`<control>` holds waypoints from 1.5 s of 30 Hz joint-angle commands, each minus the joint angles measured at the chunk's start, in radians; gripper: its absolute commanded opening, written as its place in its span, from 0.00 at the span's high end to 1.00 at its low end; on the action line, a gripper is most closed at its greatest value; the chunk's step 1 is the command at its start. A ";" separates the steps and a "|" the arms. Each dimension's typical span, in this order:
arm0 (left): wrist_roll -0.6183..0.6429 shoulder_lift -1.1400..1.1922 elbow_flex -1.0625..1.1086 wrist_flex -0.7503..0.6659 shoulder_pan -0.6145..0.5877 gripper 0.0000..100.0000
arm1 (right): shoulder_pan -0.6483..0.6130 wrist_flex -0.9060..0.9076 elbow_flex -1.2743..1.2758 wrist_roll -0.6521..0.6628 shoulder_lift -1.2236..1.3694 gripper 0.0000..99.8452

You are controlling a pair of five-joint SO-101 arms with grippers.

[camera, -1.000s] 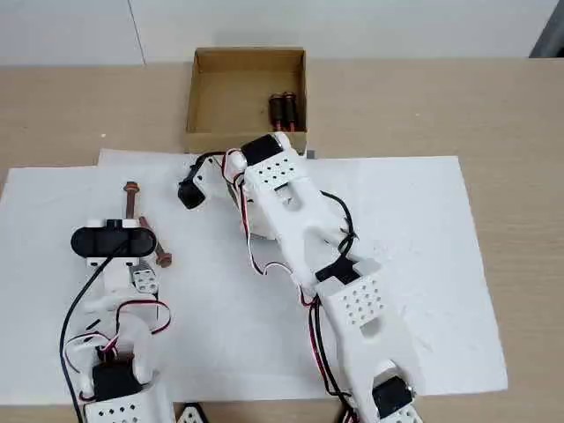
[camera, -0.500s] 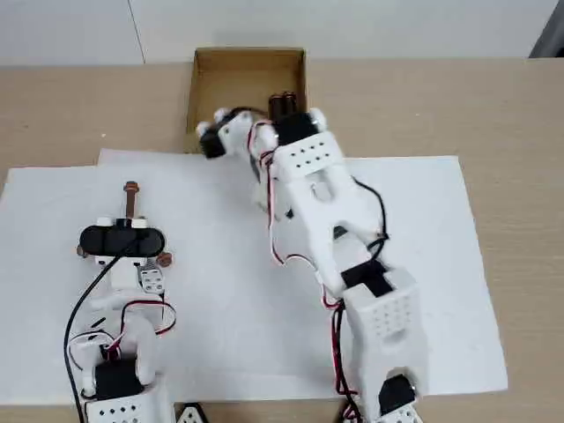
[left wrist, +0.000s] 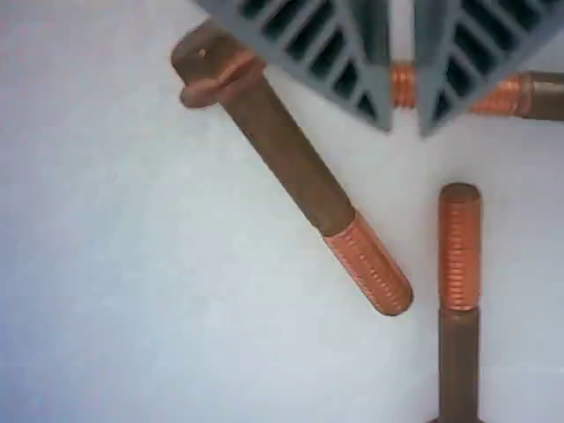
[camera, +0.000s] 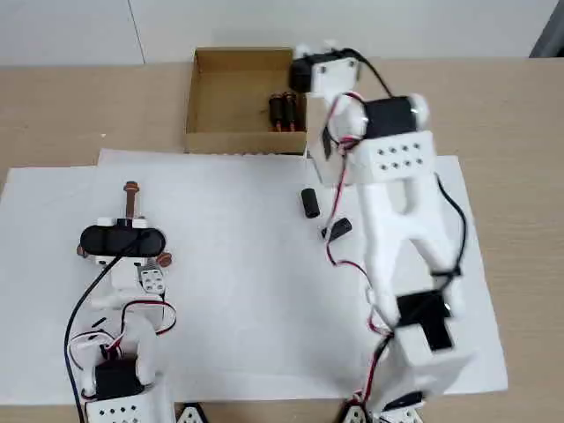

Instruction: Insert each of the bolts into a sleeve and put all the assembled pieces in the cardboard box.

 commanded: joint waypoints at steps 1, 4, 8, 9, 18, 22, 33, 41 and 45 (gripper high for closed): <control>0.009 -0.008 -0.007 0.000 0.006 0.99 | 0.042 0.010 0.153 -0.014 -0.205 1.00; 0.009 -0.008 -0.028 0.044 0.006 0.99 | 0.093 0.002 0.304 -0.014 -0.329 1.00; -0.005 -0.006 -0.107 0.123 0.003 0.99 | 0.183 0.001 0.483 -0.014 -0.456 1.00; -0.020 -0.006 -0.124 0.138 0.003 0.99 | 0.199 0.001 0.511 -0.014 -0.475 1.00; -0.117 0.054 -0.364 0.267 0.000 0.99 | 0.289 -0.042 0.772 -0.014 -0.648 1.00; -0.110 0.264 -0.492 0.261 0.002 0.99 | 0.291 -0.059 0.853 -0.015 -0.704 1.00; -0.038 0.964 -0.943 0.241 0.000 0.99 | 0.292 -0.065 0.996 -0.015 -0.831 1.00; -0.038 1.318 -1.218 0.249 0.000 0.99 | 0.292 -0.064 1.033 -0.009 -0.881 1.00; -0.038 1.467 -1.356 0.302 0.000 0.99 | 0.292 -0.064 1.033 -0.009 -0.880 1.00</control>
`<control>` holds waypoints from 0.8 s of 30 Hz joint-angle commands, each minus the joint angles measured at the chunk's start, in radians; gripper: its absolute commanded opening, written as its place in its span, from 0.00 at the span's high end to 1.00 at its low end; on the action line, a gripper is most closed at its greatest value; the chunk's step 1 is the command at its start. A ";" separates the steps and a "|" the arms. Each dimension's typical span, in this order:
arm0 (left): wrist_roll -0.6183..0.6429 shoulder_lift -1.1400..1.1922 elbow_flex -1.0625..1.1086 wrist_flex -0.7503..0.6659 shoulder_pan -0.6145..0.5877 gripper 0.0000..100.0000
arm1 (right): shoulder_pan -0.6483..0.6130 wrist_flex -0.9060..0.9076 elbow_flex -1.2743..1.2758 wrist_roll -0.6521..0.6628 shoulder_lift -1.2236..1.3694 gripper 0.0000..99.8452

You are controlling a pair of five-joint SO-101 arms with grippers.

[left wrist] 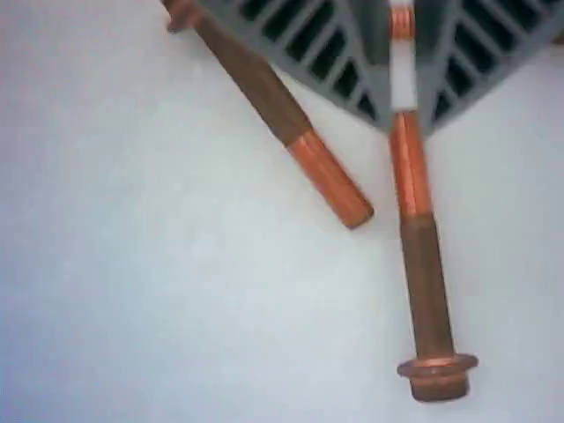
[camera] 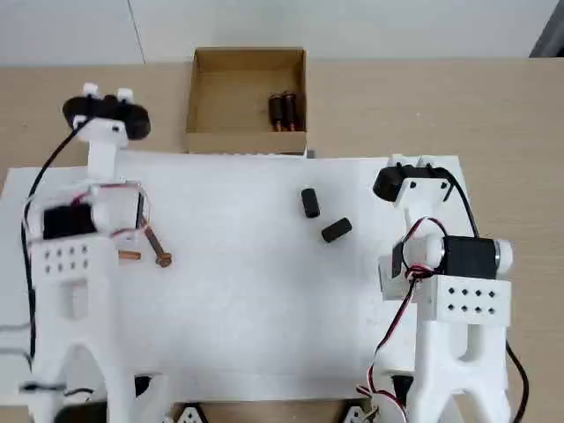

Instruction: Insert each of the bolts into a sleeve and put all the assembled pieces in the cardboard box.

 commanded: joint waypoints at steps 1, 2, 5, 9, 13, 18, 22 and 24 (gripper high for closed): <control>0.008 0.120 -0.163 0.060 0.000 0.99 | 0.013 -0.016 -0.006 -0.006 -0.025 1.00; 0.008 0.160 -0.203 0.086 0.000 0.99 | 0.013 -0.016 -0.006 -0.006 -0.025 1.00; 0.006 0.290 -0.335 0.189 0.000 0.99 | 0.013 -0.016 -0.006 -0.006 -0.025 1.00; 0.002 0.476 -0.518 0.330 0.000 0.99 | 0.013 -0.016 -0.006 -0.006 -0.025 1.00; -0.041 0.663 -0.707 0.451 0.000 0.99 | 0.013 -0.016 -0.006 -0.006 -0.025 1.00; -0.046 0.861 -0.955 0.563 -0.018 0.97 | 0.013 -0.016 -0.006 -0.005 -0.025 1.00; -0.064 0.962 -1.064 0.568 -0.055 0.94 | 0.013 -0.016 -0.006 -0.005 -0.025 1.00; -0.080 0.988 -1.081 0.568 -0.068 0.94 | 0.013 -0.016 -0.006 -0.005 -0.025 1.00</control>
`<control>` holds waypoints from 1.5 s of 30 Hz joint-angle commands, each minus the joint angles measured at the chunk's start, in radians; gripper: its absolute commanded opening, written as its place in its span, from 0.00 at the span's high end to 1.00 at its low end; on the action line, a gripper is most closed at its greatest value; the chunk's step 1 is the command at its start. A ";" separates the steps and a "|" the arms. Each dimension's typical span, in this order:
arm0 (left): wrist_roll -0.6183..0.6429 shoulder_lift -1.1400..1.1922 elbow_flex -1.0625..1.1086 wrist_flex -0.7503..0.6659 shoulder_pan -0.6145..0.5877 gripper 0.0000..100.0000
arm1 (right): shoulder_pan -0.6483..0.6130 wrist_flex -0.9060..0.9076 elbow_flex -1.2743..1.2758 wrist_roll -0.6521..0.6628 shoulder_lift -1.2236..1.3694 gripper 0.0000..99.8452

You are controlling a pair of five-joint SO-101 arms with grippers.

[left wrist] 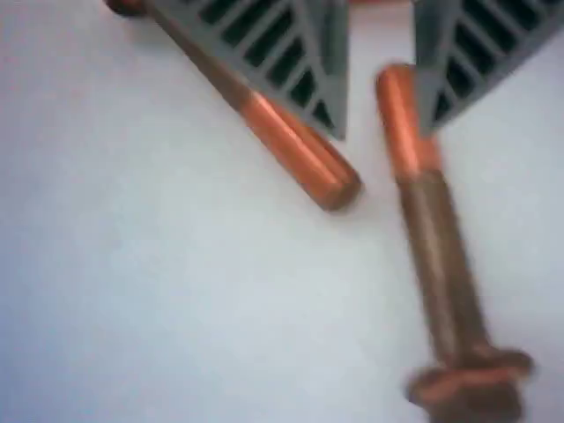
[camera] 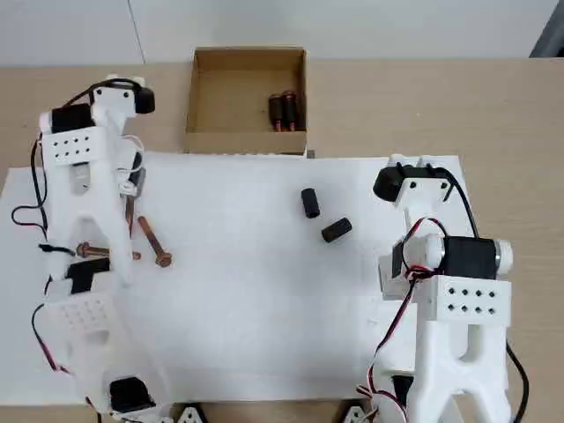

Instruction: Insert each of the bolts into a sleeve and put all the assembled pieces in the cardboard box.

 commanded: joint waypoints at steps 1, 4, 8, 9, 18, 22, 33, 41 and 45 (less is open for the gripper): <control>-0.026 0.020 -0.070 0.034 -0.018 0.94 | 0.013 -0.016 -0.006 -0.005 -0.025 1.00; -0.048 0.035 -0.071 0.034 -0.020 0.94 | 0.013 -0.016 -0.006 -0.005 -0.024 1.00; -0.071 0.034 -0.074 0.032 -0.014 0.93 | 0.013 -0.018 -0.006 -0.005 -0.024 1.00; -0.074 0.034 -0.076 0.032 -0.012 0.93 | 0.013 -0.018 -0.006 -0.005 -0.024 1.00; -0.078 0.043 -0.071 0.011 -0.018 0.92 | 0.012 -0.096 0.057 -0.005 -0.025 1.00; -0.078 0.043 -0.074 -0.005 -0.020 0.90 | 0.012 -0.099 0.058 -0.005 -0.025 1.00; -0.075 0.074 -0.074 -0.049 -0.029 0.89 | 0.012 -0.099 0.058 -0.005 -0.025 1.00; -0.052 0.161 -0.087 -0.060 -0.031 0.90 | 0.010 -0.097 0.058 -0.005 -0.027 1.00; -0.044 0.163 -0.085 -0.100 -0.031 0.90 | 0.008 -0.097 0.058 -0.005 -0.027 1.00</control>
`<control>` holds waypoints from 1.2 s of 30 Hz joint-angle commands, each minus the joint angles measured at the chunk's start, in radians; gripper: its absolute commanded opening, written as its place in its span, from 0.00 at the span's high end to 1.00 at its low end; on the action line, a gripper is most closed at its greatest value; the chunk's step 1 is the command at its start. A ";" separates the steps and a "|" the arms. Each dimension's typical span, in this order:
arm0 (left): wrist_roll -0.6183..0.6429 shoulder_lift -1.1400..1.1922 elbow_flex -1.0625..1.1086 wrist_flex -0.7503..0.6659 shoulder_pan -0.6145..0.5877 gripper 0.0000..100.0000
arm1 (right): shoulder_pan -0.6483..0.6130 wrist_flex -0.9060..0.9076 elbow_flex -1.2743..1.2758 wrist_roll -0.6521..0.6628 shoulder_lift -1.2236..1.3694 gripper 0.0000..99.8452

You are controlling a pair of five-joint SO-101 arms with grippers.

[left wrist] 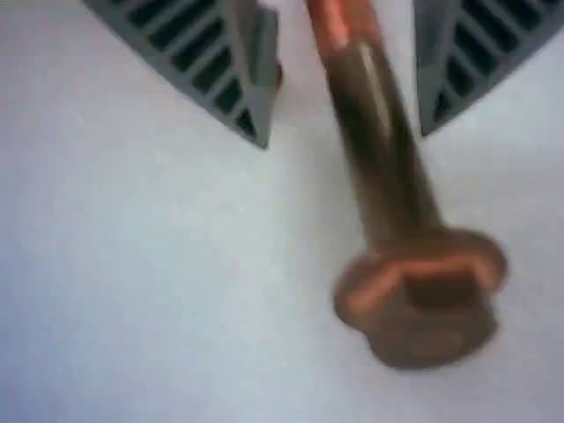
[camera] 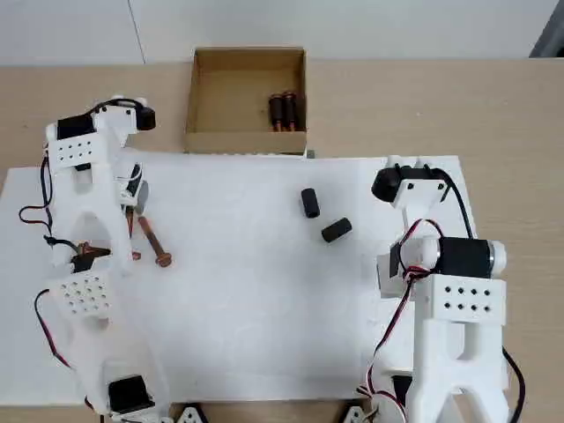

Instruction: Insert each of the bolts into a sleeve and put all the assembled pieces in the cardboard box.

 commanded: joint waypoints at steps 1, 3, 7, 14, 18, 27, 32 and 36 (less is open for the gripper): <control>0.011 -0.009 -0.039 -0.051 -0.002 0.90 | 0.007 -0.015 -0.008 -0.005 -0.025 1.00; 0.011 -0.006 -0.039 -0.072 -0.002 0.90 | 0.007 -0.015 -0.008 -0.005 -0.025 1.00; 0.011 0.031 -0.048 -0.081 -0.002 0.90 | 0.005 -0.015 -0.008 -0.003 -0.027 1.00; 0.023 0.091 -0.047 -0.091 0.000 0.95 | 0.007 -0.013 -0.009 -0.003 -0.030 1.00; 0.023 0.095 -0.047 -0.101 0.000 0.98 | 0.004 -0.012 -0.011 -0.003 -0.028 1.00; 0.023 0.087 -0.056 -0.097 0.005 1.00 | 0.004 -0.010 -0.021 -0.003 -0.033 1.00; 0.023 0.003 -0.205 0.038 0.006 1.00 | 0.002 0.065 -0.123 -0.003 -0.033 1.00; 0.025 -0.077 -0.292 0.087 0.032 1.00 | 0.002 0.120 -0.199 -0.003 -0.033 1.00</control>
